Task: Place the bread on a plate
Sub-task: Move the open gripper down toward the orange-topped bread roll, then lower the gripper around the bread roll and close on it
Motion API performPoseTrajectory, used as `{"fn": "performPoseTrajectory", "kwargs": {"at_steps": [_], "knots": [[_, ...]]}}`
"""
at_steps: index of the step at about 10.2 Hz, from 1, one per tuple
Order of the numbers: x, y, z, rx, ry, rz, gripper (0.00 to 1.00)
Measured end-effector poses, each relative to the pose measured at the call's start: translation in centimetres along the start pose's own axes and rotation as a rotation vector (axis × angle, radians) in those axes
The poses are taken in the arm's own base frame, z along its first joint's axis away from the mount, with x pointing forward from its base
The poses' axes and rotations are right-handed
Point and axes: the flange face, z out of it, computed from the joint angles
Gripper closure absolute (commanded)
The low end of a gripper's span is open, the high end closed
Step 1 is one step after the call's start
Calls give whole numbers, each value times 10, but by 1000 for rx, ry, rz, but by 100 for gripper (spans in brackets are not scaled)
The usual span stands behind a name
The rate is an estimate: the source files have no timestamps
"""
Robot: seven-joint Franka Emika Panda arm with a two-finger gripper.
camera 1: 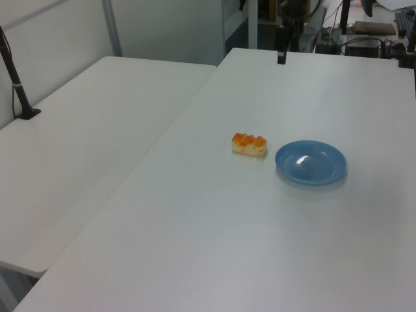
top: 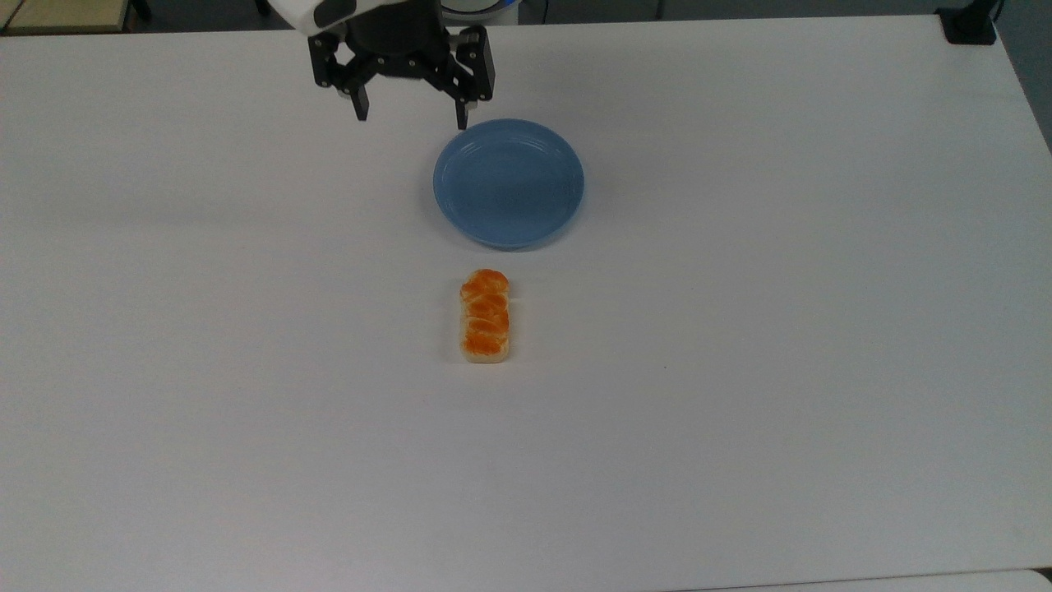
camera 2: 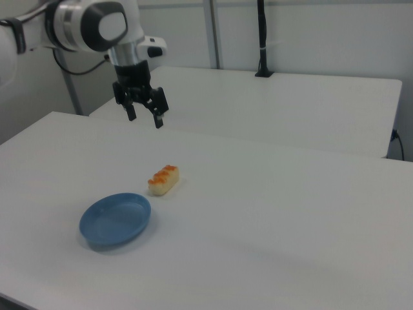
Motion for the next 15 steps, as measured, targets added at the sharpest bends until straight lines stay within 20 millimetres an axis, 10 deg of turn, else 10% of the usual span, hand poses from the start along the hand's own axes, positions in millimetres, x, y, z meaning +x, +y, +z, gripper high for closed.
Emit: {"fn": "performPoseTrajectory", "kwargs": {"at_steps": [7, 15], "knots": [[62, -48, 144, -3, -2, -70, 3], [77, -78, 253, -96, -25, -121, 25]]}}
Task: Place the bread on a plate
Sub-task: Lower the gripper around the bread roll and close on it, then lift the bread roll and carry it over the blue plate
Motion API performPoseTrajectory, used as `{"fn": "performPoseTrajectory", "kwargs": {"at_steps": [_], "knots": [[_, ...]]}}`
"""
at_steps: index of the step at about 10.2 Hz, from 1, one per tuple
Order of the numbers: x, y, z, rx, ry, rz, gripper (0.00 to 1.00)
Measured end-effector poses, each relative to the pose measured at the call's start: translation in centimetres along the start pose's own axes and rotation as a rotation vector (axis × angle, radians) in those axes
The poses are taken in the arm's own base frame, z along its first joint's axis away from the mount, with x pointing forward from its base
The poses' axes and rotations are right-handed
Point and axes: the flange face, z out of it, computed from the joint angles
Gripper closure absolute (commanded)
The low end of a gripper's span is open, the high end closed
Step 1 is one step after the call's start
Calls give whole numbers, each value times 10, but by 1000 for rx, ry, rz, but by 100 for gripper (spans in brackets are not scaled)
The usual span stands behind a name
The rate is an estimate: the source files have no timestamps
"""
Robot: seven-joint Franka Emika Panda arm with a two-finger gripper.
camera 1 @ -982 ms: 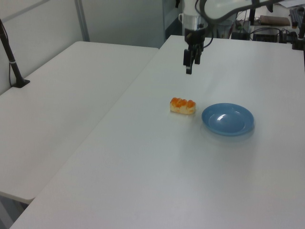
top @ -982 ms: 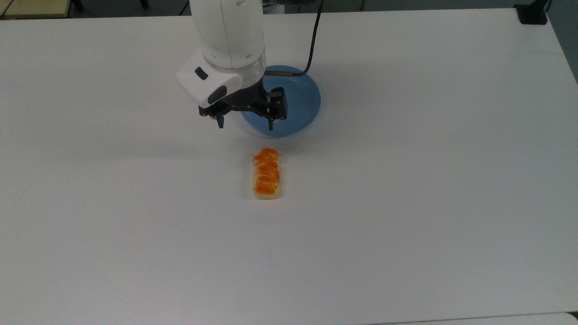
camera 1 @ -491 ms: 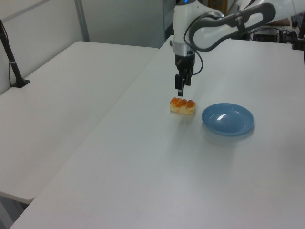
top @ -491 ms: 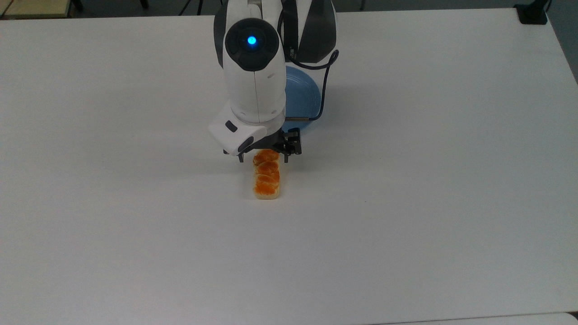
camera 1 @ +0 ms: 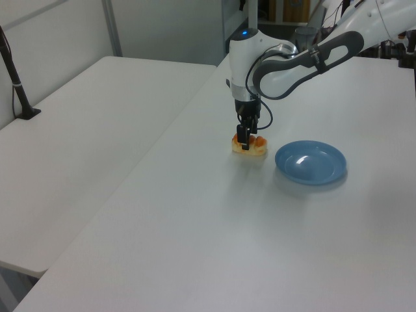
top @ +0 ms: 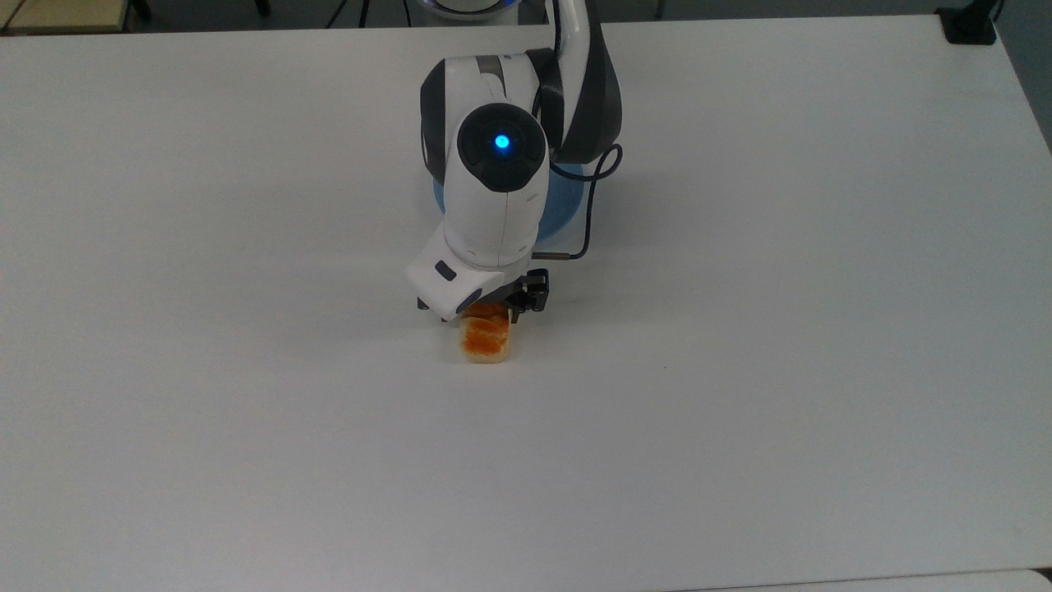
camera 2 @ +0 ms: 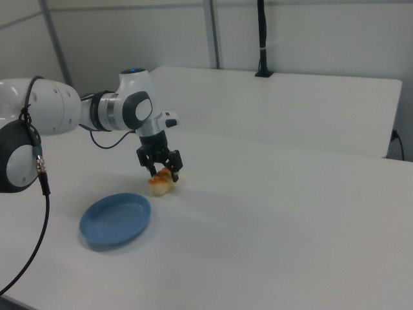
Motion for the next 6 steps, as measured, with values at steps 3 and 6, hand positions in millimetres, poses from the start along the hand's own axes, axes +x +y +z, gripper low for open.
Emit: {"fn": "performPoseTrajectory", "kwargs": {"at_steps": [3, 6], "knots": [[6, -3, 9, 9, 39, 64, 40], [7, -4, 12, 10, 43, 68, 30]]}}
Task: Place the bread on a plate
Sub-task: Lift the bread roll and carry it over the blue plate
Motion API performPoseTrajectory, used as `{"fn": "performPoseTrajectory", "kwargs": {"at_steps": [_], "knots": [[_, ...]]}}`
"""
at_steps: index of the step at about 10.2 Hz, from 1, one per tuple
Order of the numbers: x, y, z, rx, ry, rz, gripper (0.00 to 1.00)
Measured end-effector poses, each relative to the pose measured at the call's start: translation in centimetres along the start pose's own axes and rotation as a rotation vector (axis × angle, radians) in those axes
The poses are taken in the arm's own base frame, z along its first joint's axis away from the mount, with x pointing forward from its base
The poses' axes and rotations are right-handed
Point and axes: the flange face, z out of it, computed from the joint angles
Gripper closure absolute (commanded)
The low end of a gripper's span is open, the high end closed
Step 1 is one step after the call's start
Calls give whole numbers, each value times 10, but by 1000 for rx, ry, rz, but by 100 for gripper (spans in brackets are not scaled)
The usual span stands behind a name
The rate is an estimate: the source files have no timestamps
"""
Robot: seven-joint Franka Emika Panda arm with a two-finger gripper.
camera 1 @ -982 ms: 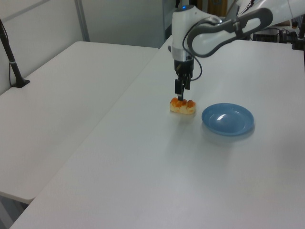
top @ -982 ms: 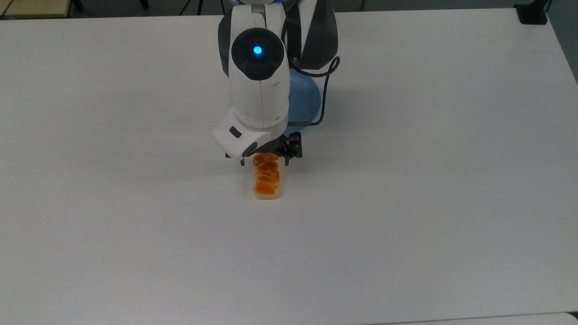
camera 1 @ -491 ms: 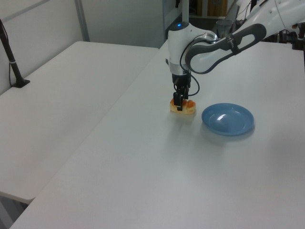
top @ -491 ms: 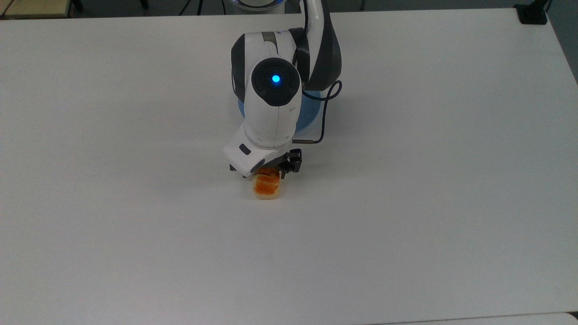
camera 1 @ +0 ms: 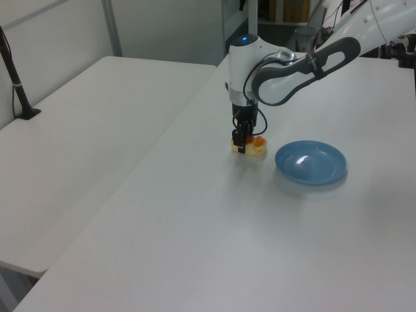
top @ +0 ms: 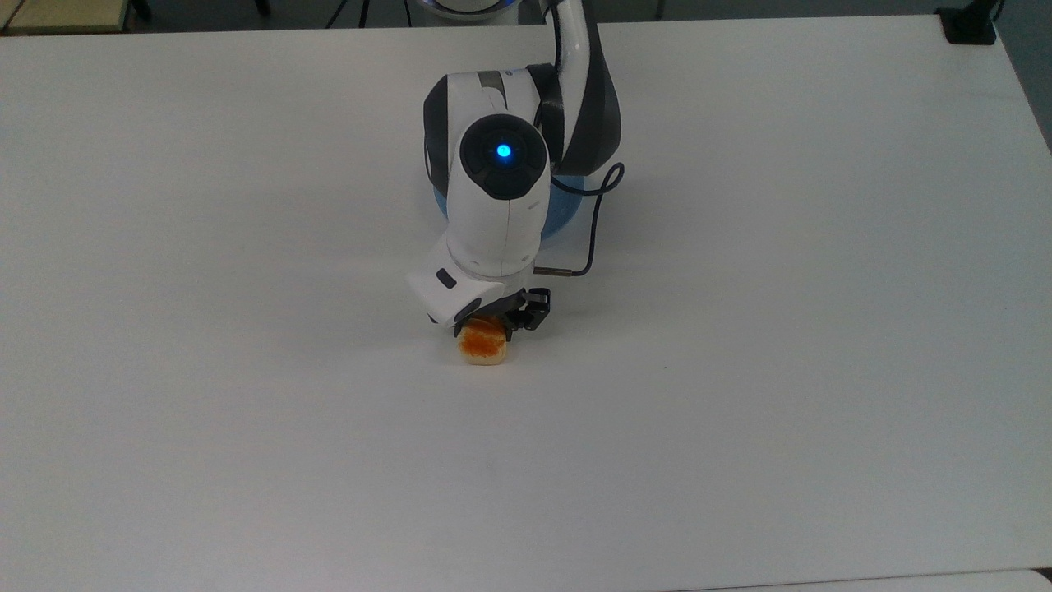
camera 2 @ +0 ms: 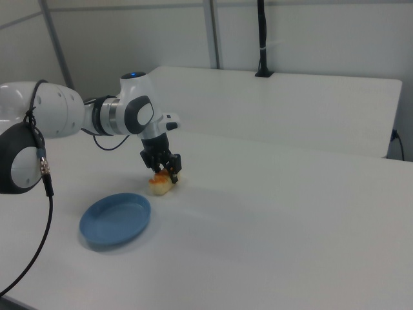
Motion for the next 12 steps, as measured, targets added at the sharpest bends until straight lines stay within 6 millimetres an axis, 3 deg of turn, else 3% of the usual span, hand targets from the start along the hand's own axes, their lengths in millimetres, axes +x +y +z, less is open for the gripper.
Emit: {"fn": "performPoseTrajectory", "kwargs": {"at_steps": [1, 2, 3, 6, 8, 10, 12], "knots": [[0, 0, 0, 0, 0, 0, 31], [0, -1, 0, 0, 0, -1, 40], [0, -2, 0, 0, 0, -3, 56], [0, -3, -2, 1, 3, 14, 57], [-1, -2, -19, 3, 23, 33, 57], [-29, 5, -64, 0, 41, 32, 57], [-79, 13, -98, -8, 31, 26, 57]]}}
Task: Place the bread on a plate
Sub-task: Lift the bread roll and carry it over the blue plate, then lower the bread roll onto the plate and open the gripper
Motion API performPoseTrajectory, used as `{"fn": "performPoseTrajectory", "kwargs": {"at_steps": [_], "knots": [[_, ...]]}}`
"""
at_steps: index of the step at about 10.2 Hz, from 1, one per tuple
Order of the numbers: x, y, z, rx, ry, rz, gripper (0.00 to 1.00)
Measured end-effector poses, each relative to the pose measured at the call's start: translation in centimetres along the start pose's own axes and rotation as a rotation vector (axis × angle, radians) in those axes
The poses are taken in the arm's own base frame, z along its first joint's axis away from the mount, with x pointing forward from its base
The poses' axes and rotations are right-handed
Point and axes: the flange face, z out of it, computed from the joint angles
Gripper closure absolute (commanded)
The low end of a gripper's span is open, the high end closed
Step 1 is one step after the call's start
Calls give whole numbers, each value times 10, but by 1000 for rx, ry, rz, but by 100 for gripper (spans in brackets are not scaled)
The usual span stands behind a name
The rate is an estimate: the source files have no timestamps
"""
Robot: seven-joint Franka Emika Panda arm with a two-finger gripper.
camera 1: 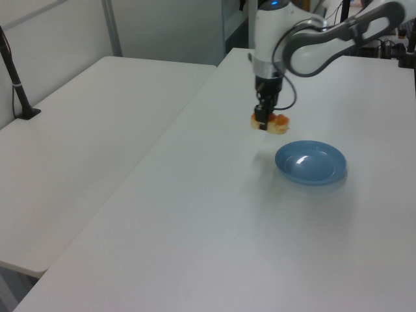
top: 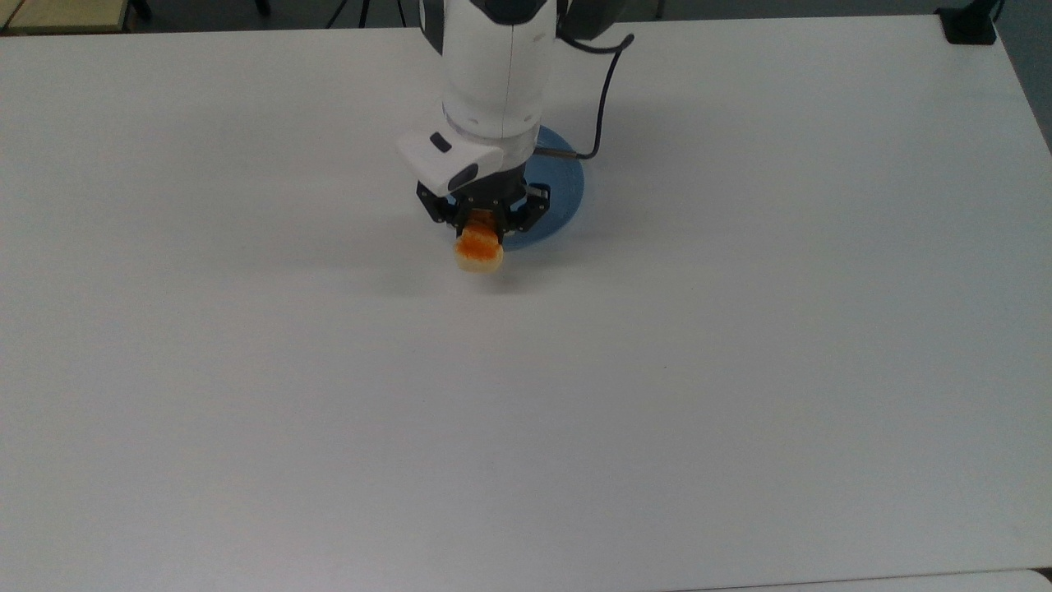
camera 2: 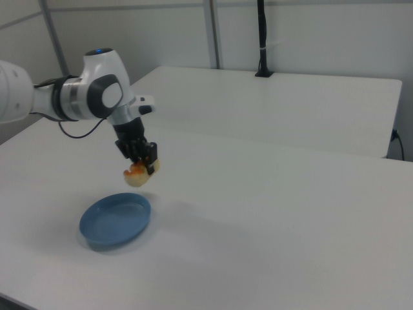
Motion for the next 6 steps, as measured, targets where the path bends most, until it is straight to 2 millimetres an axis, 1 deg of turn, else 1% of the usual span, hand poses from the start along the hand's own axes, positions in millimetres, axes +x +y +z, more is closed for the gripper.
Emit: {"fn": "performPoseTrajectory", "kwargs": {"at_steps": [1, 2, 3, 4, 5, 6], "knots": [[-28, 2, -5, -4, -13, -7, 57], [-55, 4, -5, -1, -1, -15, 57], [-82, -2, 6, 3, 6, -34, 57], [-103, -14, 23, 7, -2, -61, 57], [-117, -23, 38, 7, -18, -74, 57], [-123, -23, 47, 12, -12, -61, 50]]}}
